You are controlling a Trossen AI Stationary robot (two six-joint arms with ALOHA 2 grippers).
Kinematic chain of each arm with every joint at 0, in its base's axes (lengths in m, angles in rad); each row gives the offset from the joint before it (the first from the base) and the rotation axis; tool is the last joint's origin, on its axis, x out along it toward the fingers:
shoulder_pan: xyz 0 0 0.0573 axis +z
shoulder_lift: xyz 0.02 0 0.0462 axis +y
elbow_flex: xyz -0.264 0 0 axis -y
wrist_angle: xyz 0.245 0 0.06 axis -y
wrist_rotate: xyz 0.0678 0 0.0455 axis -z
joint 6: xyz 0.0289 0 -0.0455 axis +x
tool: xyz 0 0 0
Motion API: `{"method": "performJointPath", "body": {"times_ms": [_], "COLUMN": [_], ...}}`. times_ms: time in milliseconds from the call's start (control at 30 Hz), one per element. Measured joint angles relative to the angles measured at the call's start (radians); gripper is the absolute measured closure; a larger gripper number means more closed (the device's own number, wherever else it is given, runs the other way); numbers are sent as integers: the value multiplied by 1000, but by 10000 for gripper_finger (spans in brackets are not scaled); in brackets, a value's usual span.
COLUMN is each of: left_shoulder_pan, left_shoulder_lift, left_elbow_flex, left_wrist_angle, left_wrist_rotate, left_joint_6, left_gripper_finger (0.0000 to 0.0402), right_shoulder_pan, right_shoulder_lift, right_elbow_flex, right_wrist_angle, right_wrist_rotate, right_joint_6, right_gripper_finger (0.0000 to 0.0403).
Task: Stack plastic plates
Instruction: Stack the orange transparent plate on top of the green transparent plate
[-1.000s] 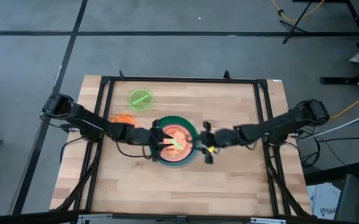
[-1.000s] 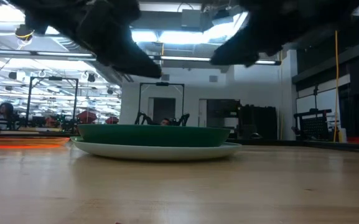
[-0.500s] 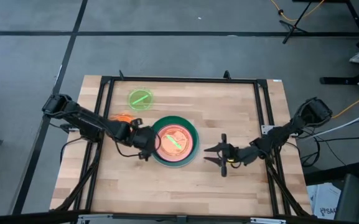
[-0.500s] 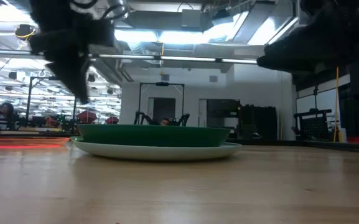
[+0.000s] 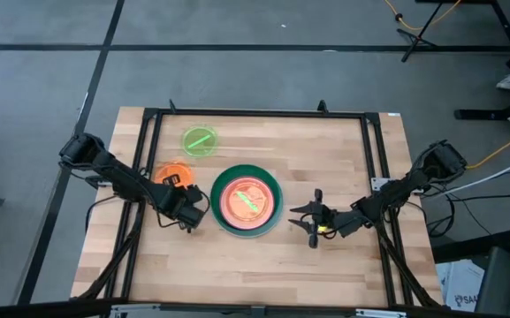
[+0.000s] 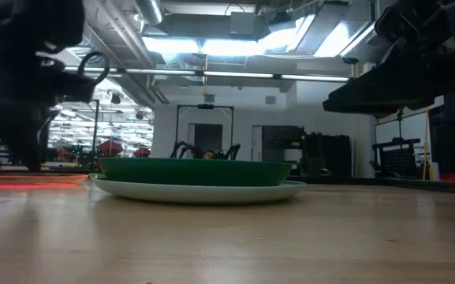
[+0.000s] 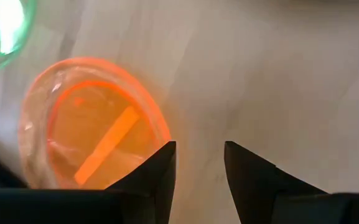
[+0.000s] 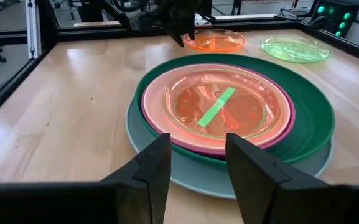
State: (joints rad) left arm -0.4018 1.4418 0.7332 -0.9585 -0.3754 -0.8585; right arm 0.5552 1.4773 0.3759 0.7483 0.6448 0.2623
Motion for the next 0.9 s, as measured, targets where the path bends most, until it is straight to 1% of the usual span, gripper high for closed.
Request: {"method": "performJointPath", "body": {"times_ms": [133,267,467,600,733,900], "left_shoulder_pan": [-12,-20,-21,-21,-15,-9], "left_shoulder_lift": [0,0,-3,-3,-2,-1], "left_elbow_flex": [-44,-103,-178,-194,-195,-196], "left_wrist_angle": [-6,0,56,63,69,74], "left_wrist_rotate": [-18,-62,-68,-94,-113,-90], "left_joint_6": [-4,-4,-5,-5,-2,3], "left_gripper_finger": [272,272,272,275,301,359], "right_shoulder_pan": [0,0,0,0,0,0], "right_shoulder_lift": [0,0,0,0,0,0], "right_elbow_flex": [0,0,0,0,0,0], "right_wrist_angle": [-4,-8,-13,-17,-18,-19], "right_wrist_rotate": [0,0,2,45,54,54], "right_joint_6": [1,3,3,4,7,7], "right_gripper_finger": [258,258,258,258,258,258]}}
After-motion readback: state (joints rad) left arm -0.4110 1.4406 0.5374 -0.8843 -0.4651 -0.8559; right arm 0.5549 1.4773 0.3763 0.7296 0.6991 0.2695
